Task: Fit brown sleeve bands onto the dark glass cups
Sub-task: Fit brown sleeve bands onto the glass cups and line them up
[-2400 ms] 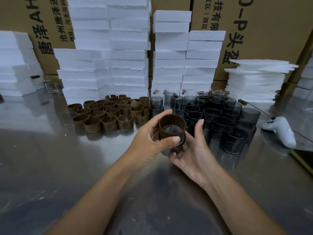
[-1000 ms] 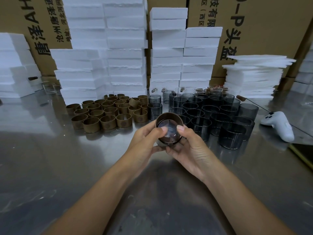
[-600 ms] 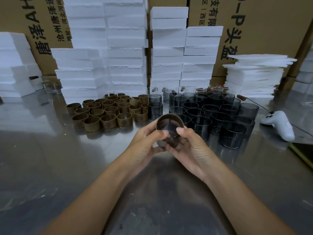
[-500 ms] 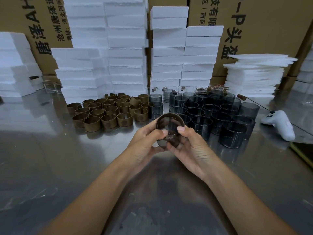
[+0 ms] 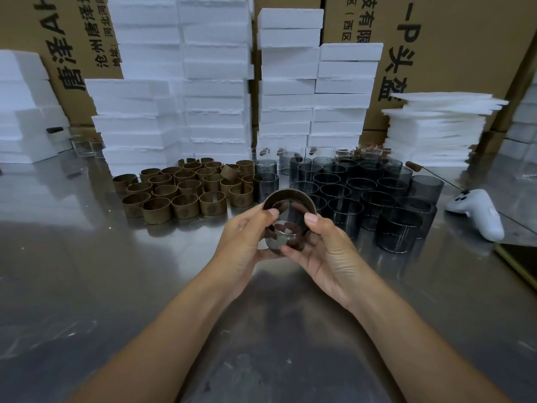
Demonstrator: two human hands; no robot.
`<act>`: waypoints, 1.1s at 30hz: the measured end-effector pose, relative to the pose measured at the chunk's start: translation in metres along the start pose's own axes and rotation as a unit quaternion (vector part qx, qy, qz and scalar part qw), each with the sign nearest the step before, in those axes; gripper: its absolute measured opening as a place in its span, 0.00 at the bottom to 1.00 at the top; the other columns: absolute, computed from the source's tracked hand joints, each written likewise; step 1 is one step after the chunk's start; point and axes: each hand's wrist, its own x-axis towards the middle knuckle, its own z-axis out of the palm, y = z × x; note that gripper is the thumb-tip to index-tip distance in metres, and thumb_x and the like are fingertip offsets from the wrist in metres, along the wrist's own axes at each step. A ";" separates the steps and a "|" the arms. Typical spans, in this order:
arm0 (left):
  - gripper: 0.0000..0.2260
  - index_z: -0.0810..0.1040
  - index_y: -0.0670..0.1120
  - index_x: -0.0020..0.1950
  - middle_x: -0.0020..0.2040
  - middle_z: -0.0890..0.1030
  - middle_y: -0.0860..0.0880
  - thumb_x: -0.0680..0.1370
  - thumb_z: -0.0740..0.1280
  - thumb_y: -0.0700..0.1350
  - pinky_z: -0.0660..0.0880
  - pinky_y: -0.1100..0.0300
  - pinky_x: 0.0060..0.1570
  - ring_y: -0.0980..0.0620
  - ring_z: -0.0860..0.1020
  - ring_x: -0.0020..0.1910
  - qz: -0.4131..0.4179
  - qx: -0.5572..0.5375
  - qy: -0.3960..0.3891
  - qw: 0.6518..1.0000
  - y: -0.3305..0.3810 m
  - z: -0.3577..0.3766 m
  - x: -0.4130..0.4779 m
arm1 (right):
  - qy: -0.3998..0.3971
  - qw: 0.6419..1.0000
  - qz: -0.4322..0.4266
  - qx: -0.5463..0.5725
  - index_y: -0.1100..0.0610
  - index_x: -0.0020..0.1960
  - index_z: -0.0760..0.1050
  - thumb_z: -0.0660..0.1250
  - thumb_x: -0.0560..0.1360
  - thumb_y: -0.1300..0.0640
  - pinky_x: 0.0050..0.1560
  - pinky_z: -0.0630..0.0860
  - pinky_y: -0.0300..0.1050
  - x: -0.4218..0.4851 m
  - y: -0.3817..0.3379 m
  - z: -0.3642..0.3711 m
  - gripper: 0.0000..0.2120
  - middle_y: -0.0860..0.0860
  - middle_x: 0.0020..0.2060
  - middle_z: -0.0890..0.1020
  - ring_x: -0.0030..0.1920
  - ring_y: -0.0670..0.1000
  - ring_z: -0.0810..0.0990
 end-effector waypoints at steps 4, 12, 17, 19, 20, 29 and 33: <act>0.10 0.85 0.54 0.46 0.44 0.85 0.50 0.72 0.65 0.50 0.79 0.57 0.40 0.56 0.83 0.44 -0.007 -0.007 0.010 1.000 0.000 0.000 0.001 | 0.017 1.000 0.012 -0.002 0.51 0.39 0.86 0.69 0.66 0.54 0.36 0.80 0.41 -0.001 0.000 0.001 0.07 0.54 0.40 0.86 0.41 0.51 0.85; 0.16 0.80 0.48 0.59 0.53 0.84 0.46 0.71 0.67 0.47 0.78 0.59 0.43 0.52 0.82 0.50 -0.014 -0.039 0.014 0.999 0.000 0.000 0.003 | 0.044 0.998 0.018 0.029 0.54 0.35 0.86 0.71 0.64 0.51 0.36 0.80 0.40 -0.001 -0.002 0.004 0.08 0.54 0.40 0.86 0.41 0.50 0.86; 0.18 0.79 0.44 0.59 0.54 0.83 0.44 0.71 0.69 0.48 0.77 0.54 0.57 0.51 0.80 0.54 -0.036 -0.073 0.004 0.997 0.000 -0.004 0.006 | 0.033 0.998 0.028 -0.043 0.47 0.40 0.86 0.71 0.59 0.40 0.50 0.77 0.42 0.000 -0.001 0.001 0.15 0.48 0.45 0.86 0.47 0.44 0.84; 0.17 0.81 0.42 0.56 0.55 0.83 0.42 0.71 0.69 0.49 0.75 0.56 0.60 0.49 0.80 0.56 -0.049 -0.101 -0.016 0.994 0.001 -0.006 0.006 | 0.023 0.998 0.021 -0.047 0.47 0.41 0.86 0.70 0.60 0.39 0.49 0.77 0.40 0.001 -0.002 0.001 0.16 0.46 0.44 0.86 0.46 0.43 0.83; 0.18 0.82 0.41 0.55 0.56 0.82 0.41 0.71 0.71 0.51 0.75 0.56 0.60 0.47 0.79 0.57 -0.055 -0.110 -0.028 0.992 0.001 -0.007 0.006 | 0.020 0.999 0.020 -0.036 0.48 0.41 0.86 0.71 0.60 0.40 0.48 0.78 0.39 0.001 -0.002 0.001 0.15 0.47 0.44 0.85 0.45 0.43 0.83; 0.31 0.83 0.40 0.53 0.57 0.81 0.39 0.58 0.80 0.59 0.78 0.58 0.56 0.47 0.80 0.55 -0.055 -0.123 -0.062 0.989 0.000 -0.010 0.006 | 0.007 0.998 0.055 -0.002 0.49 0.40 0.86 0.67 0.67 0.44 0.45 0.73 0.40 0.001 -0.005 -0.005 0.13 0.45 0.41 0.85 0.40 0.41 0.82; 0.44 0.76 0.34 0.60 0.59 0.81 0.38 0.54 0.80 0.62 0.77 0.56 0.59 0.45 0.79 0.58 -0.066 -0.112 -0.033 0.991 0.001 -0.008 0.005 | 0.055 0.996 0.048 -0.047 0.53 0.46 0.82 0.65 0.67 0.39 0.38 0.73 0.37 0.004 0.000 -0.003 0.19 0.49 0.40 0.83 0.39 0.43 0.81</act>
